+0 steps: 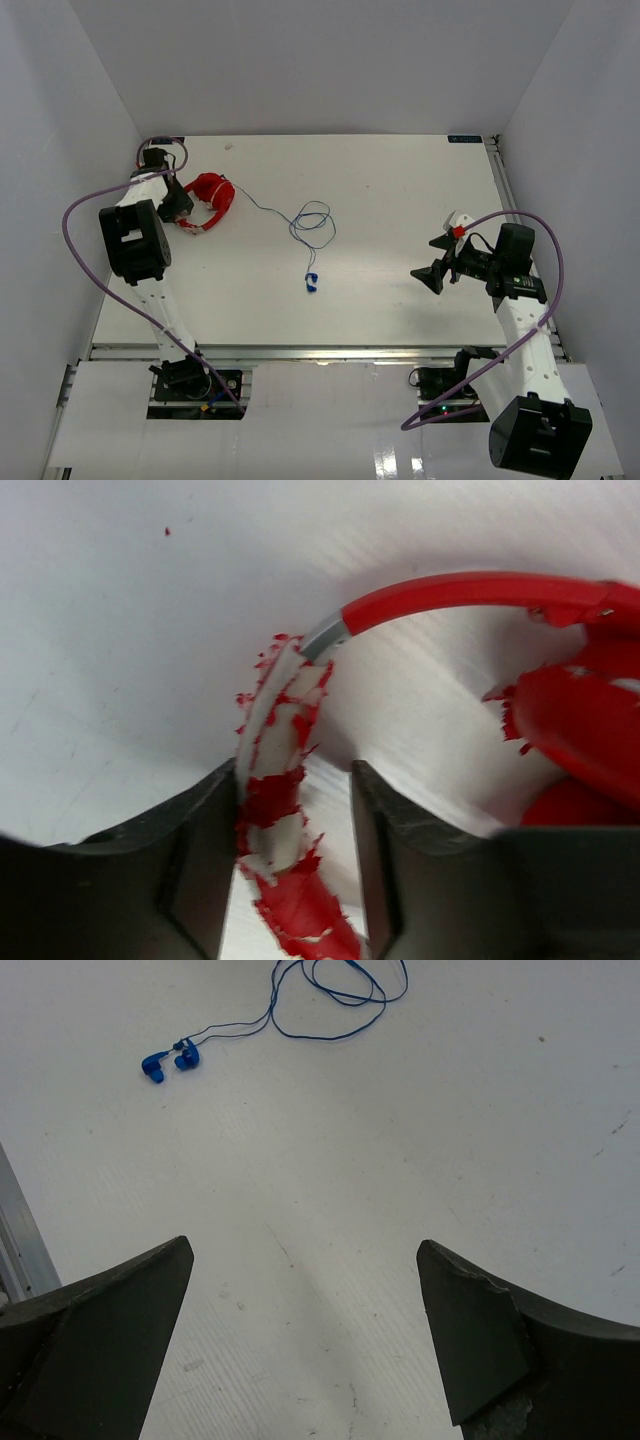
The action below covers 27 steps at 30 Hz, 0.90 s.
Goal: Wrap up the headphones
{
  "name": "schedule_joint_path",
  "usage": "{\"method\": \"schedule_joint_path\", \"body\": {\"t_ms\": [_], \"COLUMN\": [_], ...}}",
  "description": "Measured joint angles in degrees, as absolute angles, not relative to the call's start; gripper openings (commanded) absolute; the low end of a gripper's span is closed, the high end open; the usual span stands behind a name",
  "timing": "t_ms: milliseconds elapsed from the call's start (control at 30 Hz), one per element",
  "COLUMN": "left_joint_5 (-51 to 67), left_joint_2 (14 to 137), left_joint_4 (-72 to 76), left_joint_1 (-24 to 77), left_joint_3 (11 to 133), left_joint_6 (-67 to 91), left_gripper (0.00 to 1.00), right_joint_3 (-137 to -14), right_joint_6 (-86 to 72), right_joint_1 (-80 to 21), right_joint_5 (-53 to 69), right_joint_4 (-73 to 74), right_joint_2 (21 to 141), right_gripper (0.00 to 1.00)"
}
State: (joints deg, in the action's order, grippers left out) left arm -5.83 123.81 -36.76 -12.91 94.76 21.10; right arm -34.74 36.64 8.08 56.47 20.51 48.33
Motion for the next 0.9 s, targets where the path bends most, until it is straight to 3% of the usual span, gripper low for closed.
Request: {"method": "schedule_joint_path", "body": {"t_ms": [100,200,500,700,900], "left_joint_5": [-5.7,-5.0,-4.75,-10.67,-6.4], "left_joint_2": [123.81,123.78,121.02,117.03,106.21], "left_joint_4": [-38.18,-38.97,-43.11,-47.68,-47.06], "left_joint_1": [-12.94,-12.93,-9.52,5.98,20.01], "left_joint_3": [94.89,94.89,96.46,113.23,122.96], "left_joint_6": [21.52,21.91,21.39,18.15,20.01], "left_gripper": [0.17,0.01,0.0,0.0,0.0], "right_joint_3": [-34.74,-34.74,-34.66,-33.77,-34.06], "right_joint_6": [36.64,36.64,36.9,38.09,40.47], "right_joint_1": [8.08,8.08,8.08,8.08,8.08], "right_joint_5": [56.32,55.87,55.06,54.17,54.17], "right_joint_4": [20.51,20.51,20.52,20.59,22.2], "right_joint_2": [47.99,47.82,46.92,46.48,46.5], "right_gripper": [1.0,0.99,0.99,0.99,0.99]}}
